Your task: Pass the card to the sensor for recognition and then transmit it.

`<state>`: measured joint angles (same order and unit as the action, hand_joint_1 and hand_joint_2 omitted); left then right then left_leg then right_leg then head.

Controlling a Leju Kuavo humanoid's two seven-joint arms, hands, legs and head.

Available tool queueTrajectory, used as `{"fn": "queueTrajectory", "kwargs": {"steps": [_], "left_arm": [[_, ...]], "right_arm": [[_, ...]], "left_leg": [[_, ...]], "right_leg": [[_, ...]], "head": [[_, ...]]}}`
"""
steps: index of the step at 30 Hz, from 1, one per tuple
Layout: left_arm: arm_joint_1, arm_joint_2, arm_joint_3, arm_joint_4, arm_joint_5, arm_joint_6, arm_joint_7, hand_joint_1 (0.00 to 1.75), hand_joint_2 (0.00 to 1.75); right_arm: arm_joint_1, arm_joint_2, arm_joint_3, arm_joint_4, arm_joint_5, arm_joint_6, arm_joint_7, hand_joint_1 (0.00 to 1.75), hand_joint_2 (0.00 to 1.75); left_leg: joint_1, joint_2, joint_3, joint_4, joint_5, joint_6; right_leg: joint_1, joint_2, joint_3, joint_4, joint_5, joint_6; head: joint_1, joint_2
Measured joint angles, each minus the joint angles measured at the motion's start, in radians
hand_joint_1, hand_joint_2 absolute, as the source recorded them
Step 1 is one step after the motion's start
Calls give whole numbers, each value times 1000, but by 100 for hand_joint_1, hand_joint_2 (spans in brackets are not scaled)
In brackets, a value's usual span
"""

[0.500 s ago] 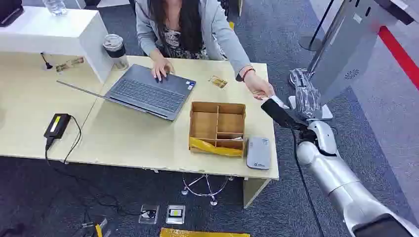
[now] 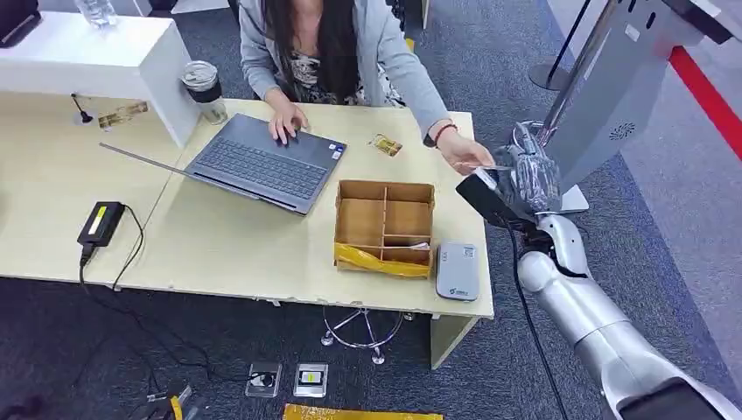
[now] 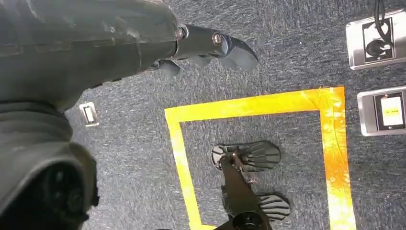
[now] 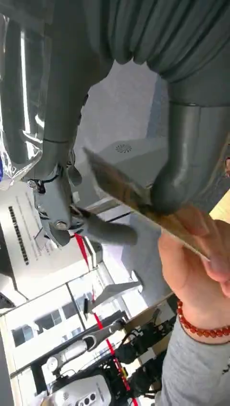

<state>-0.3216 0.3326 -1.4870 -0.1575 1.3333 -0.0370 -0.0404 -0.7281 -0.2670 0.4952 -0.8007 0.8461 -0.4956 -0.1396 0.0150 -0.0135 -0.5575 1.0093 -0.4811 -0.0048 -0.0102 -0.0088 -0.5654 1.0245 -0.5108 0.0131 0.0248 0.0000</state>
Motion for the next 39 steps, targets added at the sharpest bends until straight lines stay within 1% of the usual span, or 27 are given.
{"fn": "queueTrajectory", "kwargs": {"steps": [3,6,9,11,14,19,22,26,30,34,37,39], "left_arm": [[0,0,0,0,4,3,0,0,0],[0,0,0,0,4,2,0,0,0],[0,0,0,0,8,8,0,0,0],[0,0,0,0,10,9,0,0,0],[1,0,0,0,19,11,0,0,0],[9,1,0,0,21,10,0,0,0],[11,3,0,0,28,11,0,0,0],[23,7,0,0,38,16,-9,0,0],[34,10,0,0,42,19,-18,0,0],[38,14,0,0,41,19,-23,0,0],[37,15,0,0,35,16,-23,0,0],[37,16,0,0,34,14,-23,0,0]], "right_arm": [[0,0,0,0,-3,-8,-6,175,175],[0,1,0,-1,19,-32,-6,175,175],[0,-1,0,-3,29,-27,-6,175,175],[0,-6,0,-19,40,-13,-5,175,175],[6,-13,1,-50,46,28,-2,175,175],[66,-37,10,-140,44,108,25,175,175],[112,-57,19,-198,30,142,43,175,175],[170,-82,35,-263,10,167,54,175,175],[206,-99,52,-296,-16,178,55,175,175],[212,-100,75,-298,-54,190,51,175,175],[209,-98,90,-290,-78,196,30,175,175],[202,-95,103,-276,-114,216,19,175,175]], "left_leg": [[0,0,0,0,0,0],[0,0,0,0,0,0],[0,0,0,0,0,0],[0,0,0,0,0,0],[0,1,1,0,0,0],[0,1,0,0,0,0],[0,1,0,0,0,0],[0,2,0,0,-1,0],[0,3,0,0,-1,0],[0,3,0,0,0,0],[0,3,0,0,0,0],[0,3,0,0,0,0]], "right_leg": [[0,0,0,0,0,0],[0,0,0,0,0,0],[0,1,0,0,0,0],[0,1,0,0,0,0],[0,1,0,0,0,0],[0,2,-1,0,0,0],[0,1,0,0,0,0],[0,3,0,0,0,0],[0,3,0,0,0,0],[0,3,0,0,0,0],[0,3,0,0,0,0],[0,3,0,0,0,0]], "head": [[0,0],[0,0],[0,0],[0,0],[0,0],[0,0],[0,0],[0,0],[0,0],[0,0],[0,0],[0,0]]}}
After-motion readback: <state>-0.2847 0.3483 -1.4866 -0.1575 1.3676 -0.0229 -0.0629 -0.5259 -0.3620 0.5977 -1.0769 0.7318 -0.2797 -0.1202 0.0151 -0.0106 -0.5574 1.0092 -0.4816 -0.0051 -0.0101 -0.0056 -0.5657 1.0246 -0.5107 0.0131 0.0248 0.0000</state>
